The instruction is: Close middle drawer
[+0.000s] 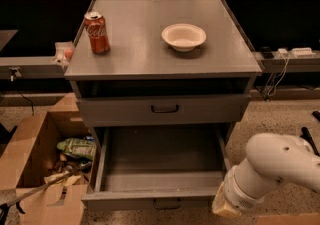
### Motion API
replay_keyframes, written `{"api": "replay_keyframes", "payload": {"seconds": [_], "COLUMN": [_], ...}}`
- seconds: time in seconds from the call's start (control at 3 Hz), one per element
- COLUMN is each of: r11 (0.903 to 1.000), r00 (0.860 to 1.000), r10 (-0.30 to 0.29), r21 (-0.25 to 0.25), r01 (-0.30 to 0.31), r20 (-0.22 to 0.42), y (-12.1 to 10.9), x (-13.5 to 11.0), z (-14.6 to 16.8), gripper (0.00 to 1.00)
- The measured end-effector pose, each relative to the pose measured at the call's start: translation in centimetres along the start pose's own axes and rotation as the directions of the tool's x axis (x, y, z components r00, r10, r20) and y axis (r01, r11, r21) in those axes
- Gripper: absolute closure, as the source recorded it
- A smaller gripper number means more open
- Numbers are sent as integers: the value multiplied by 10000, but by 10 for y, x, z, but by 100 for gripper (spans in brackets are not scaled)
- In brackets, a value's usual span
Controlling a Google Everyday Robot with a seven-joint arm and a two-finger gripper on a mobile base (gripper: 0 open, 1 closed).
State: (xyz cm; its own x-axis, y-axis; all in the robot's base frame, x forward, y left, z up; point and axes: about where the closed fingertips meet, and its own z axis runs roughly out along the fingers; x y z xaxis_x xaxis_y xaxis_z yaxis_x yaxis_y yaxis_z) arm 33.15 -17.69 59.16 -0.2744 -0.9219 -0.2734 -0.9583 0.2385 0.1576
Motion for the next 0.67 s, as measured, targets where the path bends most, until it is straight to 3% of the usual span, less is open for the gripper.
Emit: {"api": "replay_keyframes", "payload": {"seconds": [0.33, 0.67], "r11": [9997, 9971], "r00": [9996, 9972], "r10": [169, 596], "r21": [-179, -504], "r01": [-164, -573], "r20": [244, 458], "y": [-12, -39], "x": [29, 47], "z": [66, 116], "gripper": [100, 100]}}
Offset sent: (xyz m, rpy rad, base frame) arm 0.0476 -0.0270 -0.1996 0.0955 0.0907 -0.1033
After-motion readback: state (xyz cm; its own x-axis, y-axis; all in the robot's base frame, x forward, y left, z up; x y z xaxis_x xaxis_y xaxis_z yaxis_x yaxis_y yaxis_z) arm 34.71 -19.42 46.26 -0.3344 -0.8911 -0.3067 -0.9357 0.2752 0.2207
